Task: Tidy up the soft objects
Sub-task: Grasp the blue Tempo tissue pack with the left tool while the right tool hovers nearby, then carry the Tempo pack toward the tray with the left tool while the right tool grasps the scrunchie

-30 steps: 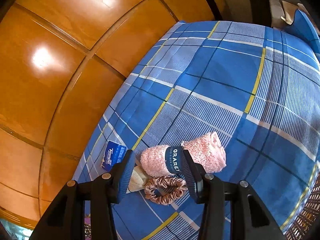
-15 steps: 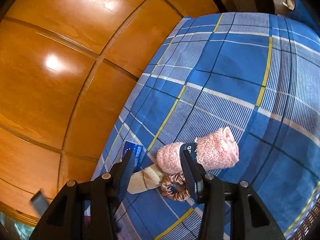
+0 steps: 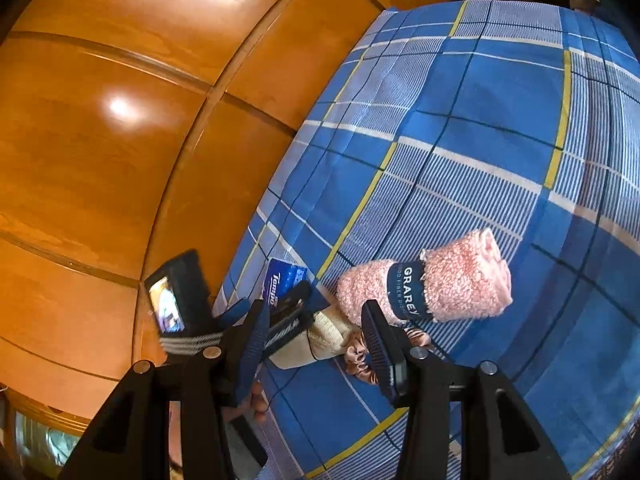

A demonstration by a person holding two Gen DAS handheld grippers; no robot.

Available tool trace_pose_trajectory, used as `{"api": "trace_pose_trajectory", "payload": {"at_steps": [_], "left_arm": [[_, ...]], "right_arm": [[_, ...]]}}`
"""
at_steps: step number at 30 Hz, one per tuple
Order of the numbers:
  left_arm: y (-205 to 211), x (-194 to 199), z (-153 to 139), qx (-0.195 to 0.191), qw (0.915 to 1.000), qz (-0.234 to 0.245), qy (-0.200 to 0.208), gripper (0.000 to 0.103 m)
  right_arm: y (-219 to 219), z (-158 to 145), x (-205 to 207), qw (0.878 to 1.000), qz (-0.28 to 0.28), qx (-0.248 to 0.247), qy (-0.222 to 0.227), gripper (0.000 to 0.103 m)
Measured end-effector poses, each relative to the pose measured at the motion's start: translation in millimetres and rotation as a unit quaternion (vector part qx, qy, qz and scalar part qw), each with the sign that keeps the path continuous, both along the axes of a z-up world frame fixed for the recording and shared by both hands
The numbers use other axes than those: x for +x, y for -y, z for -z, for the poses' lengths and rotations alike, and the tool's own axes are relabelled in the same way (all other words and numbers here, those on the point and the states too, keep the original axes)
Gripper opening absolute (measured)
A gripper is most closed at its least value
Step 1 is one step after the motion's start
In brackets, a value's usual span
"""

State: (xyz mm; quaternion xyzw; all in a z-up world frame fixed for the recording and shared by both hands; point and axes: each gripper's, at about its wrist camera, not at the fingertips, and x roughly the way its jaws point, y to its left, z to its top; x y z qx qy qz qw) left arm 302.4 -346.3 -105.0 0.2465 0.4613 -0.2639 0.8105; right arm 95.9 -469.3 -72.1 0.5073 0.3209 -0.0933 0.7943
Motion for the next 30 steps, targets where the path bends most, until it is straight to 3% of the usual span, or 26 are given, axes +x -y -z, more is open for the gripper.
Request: {"api": "trace_pose_trajectory", "payload": {"at_steps": [1,3,10,15,20,25,30], "left_arm": [[-1.3,0.9,1.6,-0.012,0.9998,-0.001,-0.014,0.069],[-5.7,-0.1,-0.5,-0.033,0.9991,-0.010,-0.024,0.065],[-40.2,-19.9,-13.6,-0.076,0.9944,-0.069,-0.026,0.063],[-60.5,-44.5,-38.9,-0.108,0.9907,-0.082,-0.008,0.063],[-78.5,-67.7,-63.1,-0.141,0.9867,-0.081,-0.001,0.063],[-98.9,-94.7,-86.2,-0.166,0.9834,-0.074,0.000,0.063],[-107.9,-109.7,-105.5,-0.166,0.9846,-0.054,0.007,0.063]], "right_arm": [[-0.2,0.7,0.8,1.000,-0.001,0.001,0.000,0.048],[-0.3,0.9,0.9,1.000,-0.001,-0.002,0.001,0.048],[9.8,10.6,-4.6,0.999,0.030,0.012,-0.016,0.048],[12.7,20.9,-1.0,0.996,0.042,-0.008,-0.077,0.048],[0.6,33.1,19.7,0.990,-0.006,-0.046,-0.137,0.048],[-17.4,45.0,36.5,0.975,-0.058,-0.090,-0.193,0.048],[-45.8,43.3,51.6,0.945,-0.111,-0.201,-0.232,0.048]]}}
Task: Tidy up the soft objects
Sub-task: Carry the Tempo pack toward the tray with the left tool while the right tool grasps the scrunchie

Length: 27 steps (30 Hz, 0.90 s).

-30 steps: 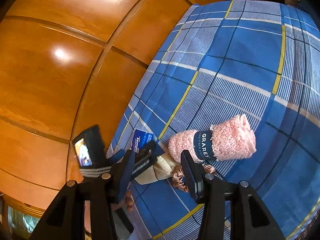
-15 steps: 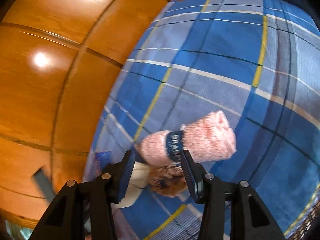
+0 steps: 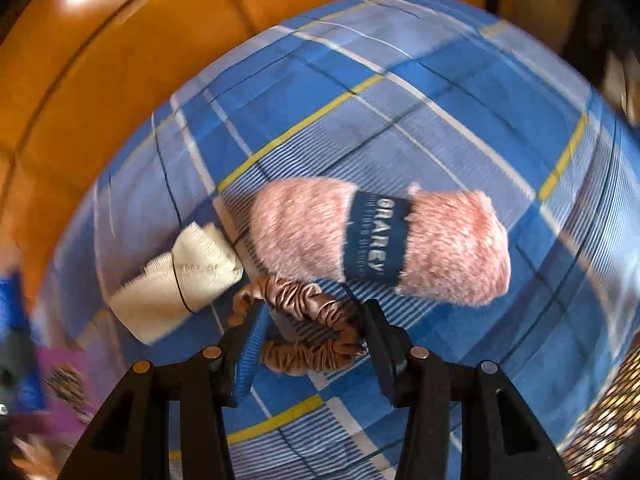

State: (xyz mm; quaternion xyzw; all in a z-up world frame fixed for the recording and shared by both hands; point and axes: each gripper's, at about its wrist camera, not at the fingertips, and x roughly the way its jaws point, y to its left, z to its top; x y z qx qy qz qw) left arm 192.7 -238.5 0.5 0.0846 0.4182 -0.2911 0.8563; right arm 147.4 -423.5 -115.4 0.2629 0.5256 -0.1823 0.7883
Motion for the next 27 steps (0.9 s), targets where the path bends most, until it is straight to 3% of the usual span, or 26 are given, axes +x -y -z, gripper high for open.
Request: {"api": "trace_pose_trajectory", "payload": {"at_steps": [2,4,7,14,20,27], "left_arm": [[-3.0,1.3,-10.9,-0.004,1.0000,0.000,0.004,0.063],[-8.8,6.0,-22.8,-0.007,0.9999,-0.008,0.012,0.063],[-36.6,23.3,-52.8,-0.029,0.9979,-0.048,0.032,0.063],[-141.1,48.7,-102.3,-0.038,0.9829,-0.160,0.082,0.063],[-249.3,43.4,-95.3,-0.027,0.9635,-0.255,0.077,0.063],[-370.4,-14.4,-69.0,-0.040,0.9377,-0.339,0.064,0.063]], "right_arm": [[-8.4,1.7,3.0,0.999,-0.023,-0.028,-0.013,0.048],[-13.8,2.1,3.8,0.997,-0.033,-0.059,-0.027,0.028],[-12.0,1.6,3.6,0.997,-0.036,-0.067,-0.030,0.018],[-18.0,3.3,6.4,0.995,-0.049,-0.074,-0.038,0.019],[-26.5,3.9,9.2,0.993,-0.061,-0.088,-0.043,0.020],[-38.3,6.3,10.1,0.990,-0.075,-0.107,-0.043,0.017]]}}
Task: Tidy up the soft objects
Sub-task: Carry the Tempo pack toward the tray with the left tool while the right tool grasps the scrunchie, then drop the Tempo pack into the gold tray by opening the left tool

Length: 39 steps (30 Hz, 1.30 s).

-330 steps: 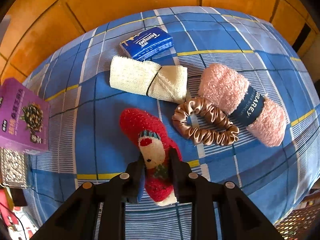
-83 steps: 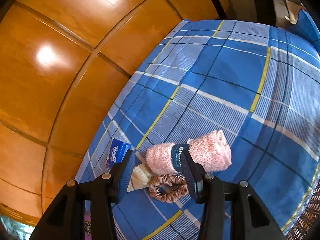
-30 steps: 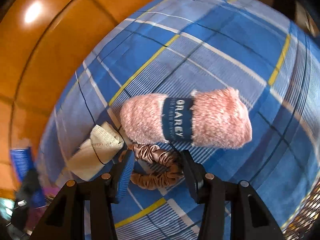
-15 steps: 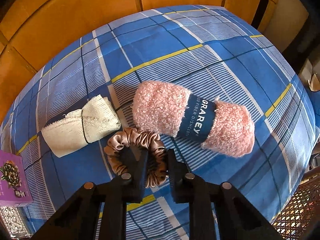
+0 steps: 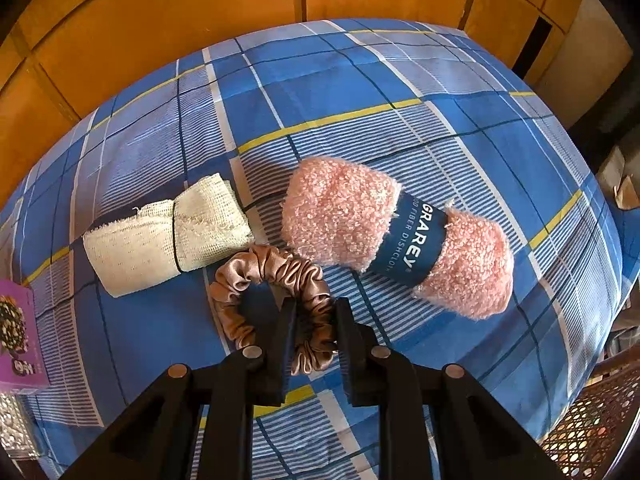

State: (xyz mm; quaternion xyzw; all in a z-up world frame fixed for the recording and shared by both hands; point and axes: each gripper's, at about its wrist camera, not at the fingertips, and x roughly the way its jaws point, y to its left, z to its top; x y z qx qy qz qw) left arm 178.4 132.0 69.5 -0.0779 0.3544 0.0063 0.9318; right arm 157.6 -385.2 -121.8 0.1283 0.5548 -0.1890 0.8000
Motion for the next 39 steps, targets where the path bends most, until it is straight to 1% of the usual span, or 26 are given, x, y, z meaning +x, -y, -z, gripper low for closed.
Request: {"api": "trace_pose_trajectory", "payload": {"at_steps": [1,2,4,6,8,10,15,17,19,21,24,26,27,28,29,32,35,37,39], "left_arm": [[-17.8,-12.5,4.5,-0.005,0.9999,-0.013,0.001,0.063],[-25.0,-19.3,8.8,-0.009,0.9997,-0.021,0.001,0.063],[-54.5,-41.3,17.9,-0.024,0.9988,-0.043,-0.001,0.063],[-85.6,-66.2,34.6,-0.038,0.9965,-0.074,-0.010,0.063],[-102.6,-84.4,47.1,-0.049,0.9946,-0.090,-0.018,0.063],[-122.4,-107.5,66.8,-0.056,0.9916,-0.113,-0.031,0.063],[-152.9,-141.8,106.8,-0.078,0.9846,-0.145,-0.058,0.063],[-160.1,-150.3,114.6,-0.085,0.9828,-0.152,-0.061,0.063],[-171.2,-153.4,125.7,-0.096,0.9789,-0.168,-0.068,0.064],[-176.5,-153.4,133.4,-0.100,0.9774,-0.171,-0.072,0.064],[-177.9,-152.6,141.7,-0.111,0.9767,-0.166,-0.079,0.068],[-175.3,-153.4,141.5,-0.106,0.9781,-0.162,-0.076,0.080],[-172.9,-155.5,142.1,-0.102,0.9783,-0.165,-0.074,0.088],[-171.4,-157.9,141.5,-0.101,0.9780,-0.168,-0.071,0.090],[-170.1,-159.7,140.1,-0.100,0.9783,-0.169,-0.068,0.090],[-161.2,-167.2,135.3,-0.071,0.9814,-0.169,-0.057,0.090],[-146.6,-178.1,131.3,-0.052,0.9848,-0.160,-0.044,0.090],[-136.6,-184.4,130.3,-0.044,0.9868,-0.151,-0.038,0.090],[-127.9,-189.9,130.1,-0.045,0.9883,-0.142,-0.033,0.090]], "right_arm": [[-3.6,0.0,0.3,1.000,-0.003,-0.002,0.000,0.017],[-8.5,-2.0,-0.2,1.000,-0.005,-0.005,0.000,0.017],[-14.2,-2.4,-0.3,1.000,-0.013,-0.008,-0.001,0.015],[-19.9,-2.5,-0.2,1.000,-0.024,-0.014,-0.002,0.013],[-26.5,-2.5,-0.7,0.999,-0.036,-0.019,-0.003,0.012],[-34.2,-1.6,0.6,0.998,-0.048,-0.032,-0.006,0.011],[-49.6,2.2,3.0,0.996,-0.061,-0.056,-0.013,0.012],[-53.5,3.7,3.5,0.996,-0.061,-0.058,-0.014,0.012],[-56.9,3.9,2.6,0.996,-0.063,-0.065,-0.014,0.012],[-55.1,5.7,0.8,0.996,-0.061,-0.071,-0.013,0.012],[-55.1,0.1,-4.9,0.995,-0.064,-0.078,-0.013,0.012],[-57.1,-0.9,-6.1,0.994,-0.068,-0.084,-0.013,0.012],[-59.1,-0.9,-6.5,0.994,-0.069,-0.087,-0.013,0.012],[-59.6,-0.7,-6.2,0.993,-0.070,-0.090,-0.014,0.012],[-60.6,-0.8,-5.9,0.993,-0.072,-0.093,-0.014,0.012],[-63.4,-0.9,-4.9,0.992,-0.077,-0.100,-0.015,0.012],[-64.6,-1.3,-4.5,0.992,-0.080,-0.101,-0.014,0.012],[-64.8,-1.7,-5.6,0.992,-0.079,-0.099,-0.013,0.011],[-64.8,-2.6,-7.1,0.992,-0.079,-0.095,-0.011,0.010]]}}
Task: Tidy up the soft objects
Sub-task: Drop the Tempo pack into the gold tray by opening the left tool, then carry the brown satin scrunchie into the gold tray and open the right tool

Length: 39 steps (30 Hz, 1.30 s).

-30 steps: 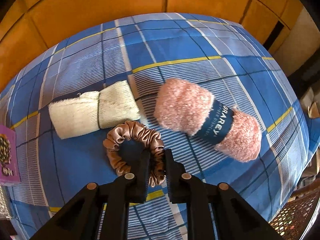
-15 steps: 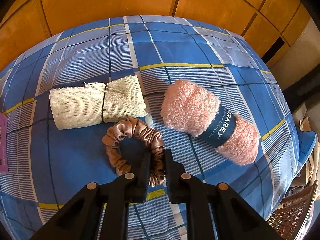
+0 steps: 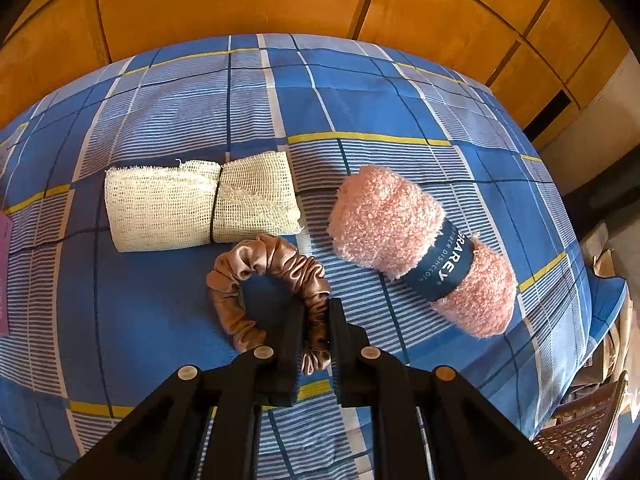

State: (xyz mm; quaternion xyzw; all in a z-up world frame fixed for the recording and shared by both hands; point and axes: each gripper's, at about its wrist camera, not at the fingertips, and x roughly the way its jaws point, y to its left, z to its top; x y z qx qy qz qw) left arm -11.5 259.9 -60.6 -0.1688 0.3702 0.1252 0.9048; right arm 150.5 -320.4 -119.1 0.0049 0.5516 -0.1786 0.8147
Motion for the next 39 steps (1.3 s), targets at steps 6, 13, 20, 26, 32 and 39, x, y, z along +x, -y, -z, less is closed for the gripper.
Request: {"api": "trace_pose_trajectory", "payload": {"at_steps": [6,13,20,26,32,39], "left_arm": [[16.3,-5.0,-1.1,-0.011,0.9997,0.022,0.004,0.090],[27.9,-7.0,-6.2,-0.012,0.9990,0.041,0.012,0.090],[37.9,-8.5,-13.3,-0.008,0.9980,0.058,0.022,0.090],[46.2,-10.8,-22.0,0.018,0.9970,0.069,0.030,0.090],[48.7,-16.3,-21.3,0.031,0.9968,0.070,0.020,0.090],[46.6,-28.2,-21.8,0.049,0.9968,0.061,0.014,0.090]], "right_arm": [[4.4,-3.1,-6.5,0.999,0.002,0.041,0.001,0.009],[8.1,-9.7,-29.2,0.985,0.006,0.174,0.010,0.009],[17.6,-40.4,-35.4,0.977,0.022,0.203,0.064,0.008],[14.6,-94.1,-3.0,0.979,0.003,0.175,0.106,0.008],[-48.2,-153.4,54.1,0.975,-0.060,0.155,0.148,0.008],[-192.7,-196.1,78.9,0.944,-0.218,0.173,0.175,0.008]]}}
